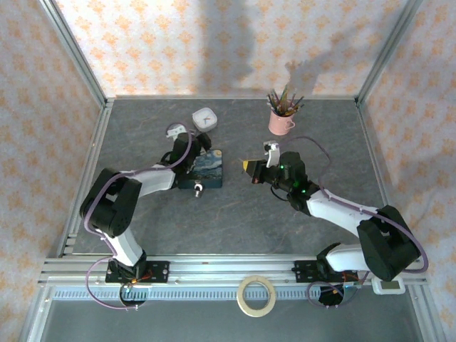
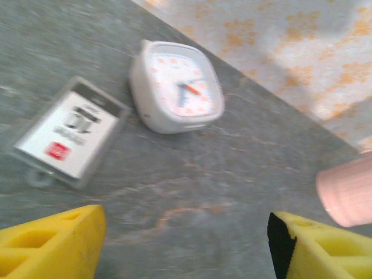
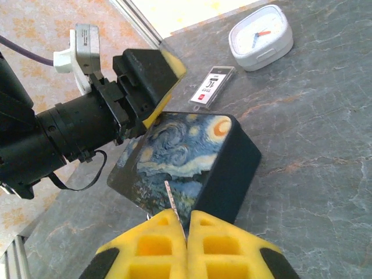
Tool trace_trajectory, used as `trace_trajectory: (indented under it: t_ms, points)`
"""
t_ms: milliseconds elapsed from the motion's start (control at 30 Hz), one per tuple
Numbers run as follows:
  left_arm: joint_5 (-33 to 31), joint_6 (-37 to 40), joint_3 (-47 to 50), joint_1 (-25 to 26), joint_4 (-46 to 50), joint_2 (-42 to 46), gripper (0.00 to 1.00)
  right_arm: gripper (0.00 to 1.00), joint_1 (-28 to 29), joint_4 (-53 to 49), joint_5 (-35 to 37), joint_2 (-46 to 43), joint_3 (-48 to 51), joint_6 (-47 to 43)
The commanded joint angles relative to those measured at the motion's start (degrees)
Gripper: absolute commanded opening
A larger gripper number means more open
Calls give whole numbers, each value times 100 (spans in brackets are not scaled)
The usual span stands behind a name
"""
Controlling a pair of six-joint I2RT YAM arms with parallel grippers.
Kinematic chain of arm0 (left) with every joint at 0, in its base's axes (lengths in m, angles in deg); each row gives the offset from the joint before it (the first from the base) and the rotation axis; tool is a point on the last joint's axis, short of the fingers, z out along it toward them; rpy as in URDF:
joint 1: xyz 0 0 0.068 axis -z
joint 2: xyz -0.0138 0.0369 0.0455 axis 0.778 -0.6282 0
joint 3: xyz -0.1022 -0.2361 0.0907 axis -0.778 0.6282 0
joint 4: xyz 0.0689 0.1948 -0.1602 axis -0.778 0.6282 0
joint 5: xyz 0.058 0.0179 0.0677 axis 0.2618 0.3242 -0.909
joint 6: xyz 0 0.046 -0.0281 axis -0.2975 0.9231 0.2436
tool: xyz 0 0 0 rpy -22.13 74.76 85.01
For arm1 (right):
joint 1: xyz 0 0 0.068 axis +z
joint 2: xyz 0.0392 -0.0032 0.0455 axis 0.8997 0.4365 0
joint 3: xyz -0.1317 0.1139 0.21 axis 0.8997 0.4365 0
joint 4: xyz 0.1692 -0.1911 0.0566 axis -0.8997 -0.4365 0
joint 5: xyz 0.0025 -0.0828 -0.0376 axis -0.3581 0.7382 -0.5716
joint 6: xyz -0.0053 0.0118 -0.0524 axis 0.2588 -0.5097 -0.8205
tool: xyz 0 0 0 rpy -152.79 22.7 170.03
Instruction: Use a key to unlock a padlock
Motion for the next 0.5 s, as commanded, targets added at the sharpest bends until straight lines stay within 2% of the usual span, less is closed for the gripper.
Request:
trace_trajectory:
  t_ms: [0, 167, 300, 467]
  points:
    - [39, -1004, -69, 435, 409, -591, 73, 0, -17, 193, 168, -78, 156, 50]
    - [97, -1192, -701, 578, 245, -958, 74, 0, -46, 268, -84, -70, 236, 74]
    - [62, -474, -1230, 535, 750, -678, 77, 0, 11, 481, -502, 140, 329, 276]
    - [184, 570, -1257, 313, 1485, 240, 81, 0, 552, 573, -786, 499, 219, 211]
